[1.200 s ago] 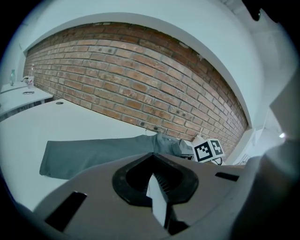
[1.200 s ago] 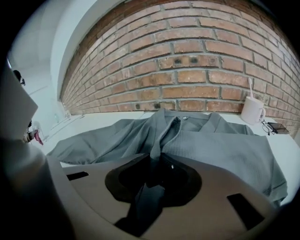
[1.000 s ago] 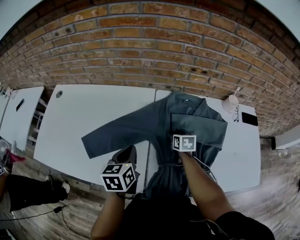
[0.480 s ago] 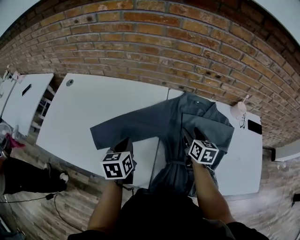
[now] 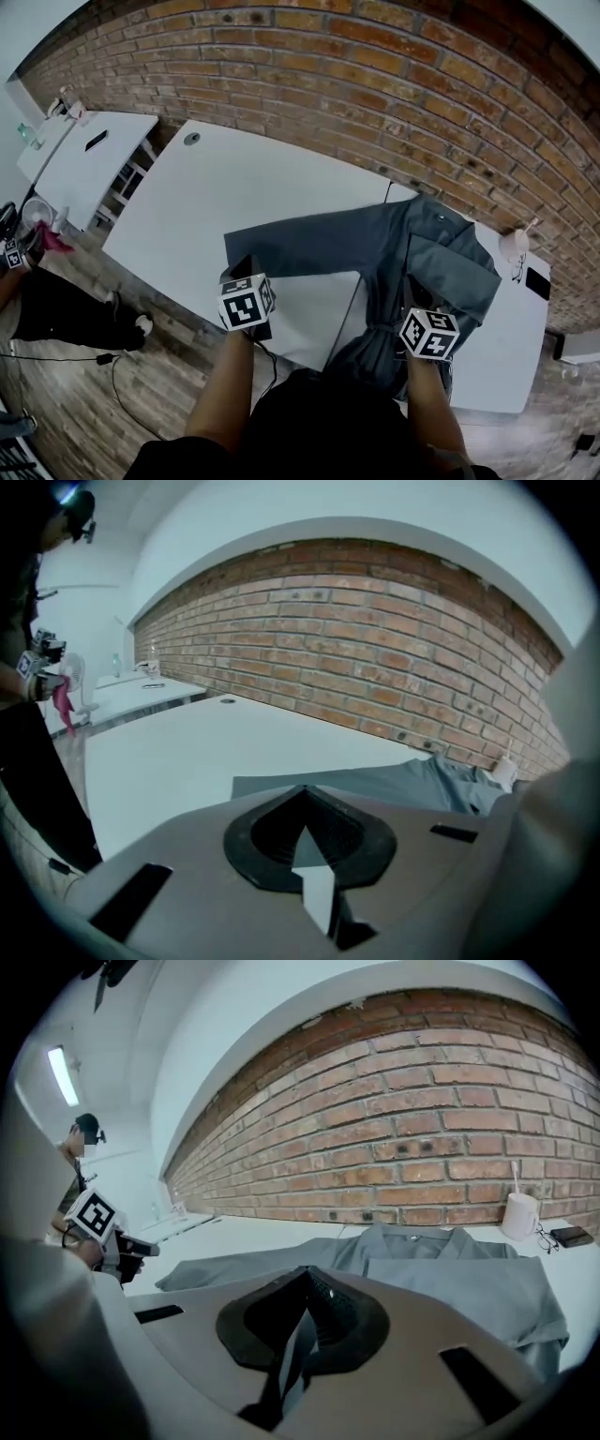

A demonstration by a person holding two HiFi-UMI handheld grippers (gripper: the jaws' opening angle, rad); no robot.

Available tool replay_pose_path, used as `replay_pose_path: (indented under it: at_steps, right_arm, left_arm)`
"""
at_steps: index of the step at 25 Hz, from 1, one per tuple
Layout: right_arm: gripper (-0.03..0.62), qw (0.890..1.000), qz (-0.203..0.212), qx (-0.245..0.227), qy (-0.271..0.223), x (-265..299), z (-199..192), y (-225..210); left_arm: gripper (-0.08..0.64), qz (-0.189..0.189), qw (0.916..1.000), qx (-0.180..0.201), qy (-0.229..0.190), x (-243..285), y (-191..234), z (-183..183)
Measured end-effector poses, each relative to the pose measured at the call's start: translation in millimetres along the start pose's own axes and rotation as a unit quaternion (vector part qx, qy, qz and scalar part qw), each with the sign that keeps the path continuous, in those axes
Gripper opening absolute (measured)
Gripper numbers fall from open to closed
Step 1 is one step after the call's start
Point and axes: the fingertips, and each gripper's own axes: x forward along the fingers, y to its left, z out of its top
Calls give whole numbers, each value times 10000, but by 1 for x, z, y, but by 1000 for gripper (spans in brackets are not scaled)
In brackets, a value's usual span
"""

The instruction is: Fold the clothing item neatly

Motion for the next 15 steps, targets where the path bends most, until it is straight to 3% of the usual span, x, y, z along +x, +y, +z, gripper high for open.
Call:
replay_pose_path:
  at_steps: [5, 8, 9, 10, 15]
  right_arm:
    - [2, 9999, -58, -130, 8, -10, -2, 0]
    - [2, 9997, -186, -140, -12, -18, -1, -6]
    - [2, 9996, -229, -171, -7, -20, -2, -9]
    - [2, 9994, -264, -204, 6, -21, -4, -10]
    - [2, 9993, -329, -170, 93, -28, -14, -14]
  left_arm:
    - [-6, 875, 9954, -378, -21, 7, 55, -7]
    - [16, 1012, 9939, -403, 176, 16, 70, -20]
    - [294, 911, 9947, -393, 275, 22, 69, -27]
    - [362, 832, 9952, -347, 389, 26, 69, -34]
    - [362, 946, 9914, -68, 901, 34, 71, -64]
